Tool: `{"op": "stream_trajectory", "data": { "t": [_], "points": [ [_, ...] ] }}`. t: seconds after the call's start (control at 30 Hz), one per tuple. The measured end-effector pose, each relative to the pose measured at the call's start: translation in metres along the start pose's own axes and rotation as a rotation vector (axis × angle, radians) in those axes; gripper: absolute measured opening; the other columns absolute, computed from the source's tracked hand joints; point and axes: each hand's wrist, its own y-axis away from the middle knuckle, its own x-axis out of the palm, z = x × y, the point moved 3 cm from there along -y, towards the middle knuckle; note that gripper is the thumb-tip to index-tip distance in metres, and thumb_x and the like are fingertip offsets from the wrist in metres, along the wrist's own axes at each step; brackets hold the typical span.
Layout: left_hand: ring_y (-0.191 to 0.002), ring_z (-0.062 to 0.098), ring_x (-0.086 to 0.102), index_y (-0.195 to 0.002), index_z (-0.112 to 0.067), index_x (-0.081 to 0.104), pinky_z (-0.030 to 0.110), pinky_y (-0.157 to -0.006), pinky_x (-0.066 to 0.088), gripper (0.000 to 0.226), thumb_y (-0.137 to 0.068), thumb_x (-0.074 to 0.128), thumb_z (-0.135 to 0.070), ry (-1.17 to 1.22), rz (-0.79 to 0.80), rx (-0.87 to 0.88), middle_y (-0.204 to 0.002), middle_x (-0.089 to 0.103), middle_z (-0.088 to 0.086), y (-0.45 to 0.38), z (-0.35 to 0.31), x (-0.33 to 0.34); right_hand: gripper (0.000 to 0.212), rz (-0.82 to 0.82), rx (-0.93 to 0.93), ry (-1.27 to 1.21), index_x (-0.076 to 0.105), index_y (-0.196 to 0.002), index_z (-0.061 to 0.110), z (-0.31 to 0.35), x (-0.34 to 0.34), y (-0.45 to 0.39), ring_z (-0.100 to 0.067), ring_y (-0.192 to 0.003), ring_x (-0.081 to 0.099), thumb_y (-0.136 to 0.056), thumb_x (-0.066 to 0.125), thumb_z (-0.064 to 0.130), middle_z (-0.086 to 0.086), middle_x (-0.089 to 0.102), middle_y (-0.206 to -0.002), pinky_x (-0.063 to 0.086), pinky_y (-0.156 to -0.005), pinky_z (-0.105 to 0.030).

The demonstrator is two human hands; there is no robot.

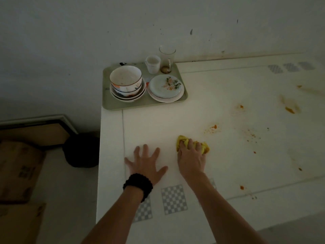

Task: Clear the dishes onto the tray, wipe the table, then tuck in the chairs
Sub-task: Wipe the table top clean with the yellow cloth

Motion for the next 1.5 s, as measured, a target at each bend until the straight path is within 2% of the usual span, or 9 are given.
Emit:
{"op": "stream_trajectory", "data": {
  "t": [0.13, 0.3, 0.7, 0.83, 0.97, 1.17, 1.27, 1.4, 1.5],
  "points": [
    [-0.148, 0.029, -0.009, -0.150, -0.049, 0.006, 0.070, -0.110, 0.010, 0.082, -0.081, 0.038, -0.079, 0.050, 0.054, -0.041, -0.163, -0.008, -0.002, 0.005, -0.004, 0.001, 0.046, 0.027, -0.231, 0.020, 0.040, -0.149, 0.030, -0.004, 0.010, 0.012, -0.037, -0.151, 0.013, -0.103, 0.037, 0.035, -0.005, 0.020, -0.165, 0.019, -0.117, -0.058],
    [-0.149, 0.026, -0.011, -0.149, -0.051, 0.009, 0.072, -0.109, 0.012, 0.079, -0.084, 0.049, -0.069, 0.123, 0.050, -0.124, -0.163, -0.009, -0.005, 0.001, -0.012, 0.003, 0.043, 0.005, -0.528, -0.007, 0.059, -0.134, 0.032, -0.036, 0.009, 0.017, -0.034, -0.146, 0.032, -0.095, 0.044, 0.035, -0.001, 0.044, -0.154, 0.030, -0.113, -0.059],
    [-0.148, 0.027, -0.006, -0.148, -0.052, 0.011, 0.068, -0.112, 0.008, 0.061, -0.094, 0.039, -0.060, 0.086, 0.019, -0.105, -0.163, -0.004, -0.006, 0.044, -0.028, 0.026, 0.055, 0.065, -0.115, 0.023, 0.024, -0.155, 0.021, -0.038, 0.016, 0.059, -0.049, -0.148, 0.013, -0.103, 0.038, 0.030, -0.019, 0.014, -0.164, 0.019, -0.112, -0.067],
    [-0.149, 0.025, -0.005, -0.148, -0.051, 0.015, 0.065, -0.114, 0.007, 0.060, -0.096, 0.044, -0.054, 0.086, 0.017, 0.009, -0.163, -0.002, -0.004, 0.065, -0.020, 0.036, 0.049, 0.011, -0.343, -0.043, 0.039, -0.150, 0.028, -0.032, 0.034, 0.099, -0.041, -0.151, 0.010, -0.101, 0.041, 0.034, -0.009, 0.021, -0.165, 0.011, -0.118, -0.064],
    [-0.149, 0.026, -0.003, -0.148, -0.049, 0.018, 0.065, -0.114, 0.012, 0.062, -0.096, 0.049, -0.049, 0.059, 0.043, 0.079, -0.163, -0.001, -0.003, 0.087, -0.007, 0.046, 0.040, -0.074, -0.644, -0.089, 0.063, -0.130, 0.031, -0.058, 0.045, 0.127, -0.036, -0.145, 0.032, -0.096, 0.042, 0.036, -0.003, 0.048, -0.151, 0.025, -0.115, -0.062],
    [-0.149, 0.027, -0.010, -0.149, -0.051, 0.005, 0.066, -0.113, 0.010, 0.062, -0.097, 0.038, -0.055, -0.034, 0.065, 0.059, -0.163, -0.011, -0.005, 0.120, -0.008, 0.065, 0.047, -0.113, -0.352, -0.094, 0.061, -0.132, 0.033, -0.094, 0.056, 0.169, -0.037, -0.144, 0.035, -0.092, 0.039, 0.045, -0.007, 0.046, -0.152, 0.036, -0.108, -0.062],
    [-0.149, 0.028, -0.013, -0.150, -0.050, 0.002, 0.067, -0.113, 0.009, 0.062, -0.098, 0.035, -0.054, -0.058, 0.073, 0.070, -0.162, -0.014, -0.005, 0.131, -0.009, 0.069, 0.064, -0.093, -0.203, -0.121, 0.047, -0.145, 0.035, -0.089, 0.064, 0.199, -0.040, -0.150, 0.017, -0.091, 0.031, 0.065, -0.009, 0.028, -0.162, 0.022, -0.116, -0.062],
    [-0.149, 0.028, -0.013, -0.150, -0.050, 0.003, 0.066, -0.114, 0.007, 0.060, -0.100, 0.036, -0.049, -0.045, 0.093, 0.093, -0.162, -0.014, -0.006, 0.132, -0.006, 0.069, 0.074, -0.035, -0.354, -0.113, 0.030, -0.152, 0.039, -0.058, 0.080, 0.236, -0.037, -0.153, -0.004, -0.088, 0.027, 0.076, -0.006, 0.011, -0.167, 0.001, -0.119, -0.061],
    [-0.149, 0.028, -0.010, -0.149, -0.051, 0.006, 0.066, -0.114, 0.010, 0.058, -0.100, 0.036, -0.046, -0.070, 0.083, 0.108, -0.163, -0.011, -0.006, 0.131, -0.004, 0.072, 0.072, -0.056, -0.520, -0.069, 0.035, -0.151, 0.037, -0.056, 0.086, 0.250, -0.039, -0.152, 0.007, -0.088, 0.034, 0.074, -0.008, 0.021, -0.165, 0.010, -0.117, -0.064]
  ]
}}
